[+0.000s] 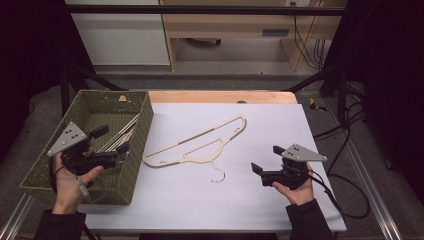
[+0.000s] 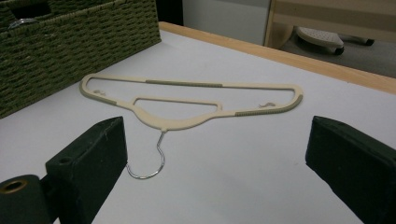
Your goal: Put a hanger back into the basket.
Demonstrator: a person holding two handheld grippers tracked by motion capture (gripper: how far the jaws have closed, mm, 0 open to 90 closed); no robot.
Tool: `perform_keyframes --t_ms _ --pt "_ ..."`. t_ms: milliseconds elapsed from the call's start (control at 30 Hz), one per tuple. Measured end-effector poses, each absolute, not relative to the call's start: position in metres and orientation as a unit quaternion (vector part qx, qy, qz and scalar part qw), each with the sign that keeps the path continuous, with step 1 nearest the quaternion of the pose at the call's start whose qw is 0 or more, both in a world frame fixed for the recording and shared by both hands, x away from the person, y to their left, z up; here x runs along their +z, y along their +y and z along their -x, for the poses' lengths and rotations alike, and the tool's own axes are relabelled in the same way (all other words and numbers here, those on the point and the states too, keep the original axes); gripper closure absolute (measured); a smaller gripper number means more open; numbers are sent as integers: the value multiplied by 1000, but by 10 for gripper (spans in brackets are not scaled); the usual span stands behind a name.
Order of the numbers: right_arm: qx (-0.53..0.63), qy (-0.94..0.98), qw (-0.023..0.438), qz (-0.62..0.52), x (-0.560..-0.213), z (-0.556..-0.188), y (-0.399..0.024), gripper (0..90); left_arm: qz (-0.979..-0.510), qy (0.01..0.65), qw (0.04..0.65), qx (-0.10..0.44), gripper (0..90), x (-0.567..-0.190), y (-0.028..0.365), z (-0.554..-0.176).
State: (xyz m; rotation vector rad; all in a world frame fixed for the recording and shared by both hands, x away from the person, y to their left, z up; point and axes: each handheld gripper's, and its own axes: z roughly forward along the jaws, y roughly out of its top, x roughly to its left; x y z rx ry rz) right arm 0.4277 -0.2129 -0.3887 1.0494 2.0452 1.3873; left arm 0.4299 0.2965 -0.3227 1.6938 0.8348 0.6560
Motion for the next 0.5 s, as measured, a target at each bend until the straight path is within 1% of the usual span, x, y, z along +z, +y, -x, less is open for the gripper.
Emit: perform_keyframes --t_ms 100,133,167,233,333,367,500 --pt "503 743 219 -384 -391 -429 -210 59 -712 342 551 268 92 -327 278 -428" --pt "502 744 218 -383 -392 -430 -209 59 -717 336 552 260 89 -332 267 -427" --pt "502 744 218 -383 -392 -430 -209 59 -717 336 552 260 88 -332 267 -427" --pt "507 740 212 -388 -393 -430 -207 59 -724 331 552 248 89 -340 251 -428" --pt "510 737 204 -393 -394 -431 -205 57 -732 328 547 241 95 -347 242 -430" --pt "511 736 202 -396 -395 -432 -204 56 -735 328 548 228 94 -353 234 -431" --pt "511 735 200 -398 -397 -433 -202 56 -746 322 536 229 95 -362 222 -431"
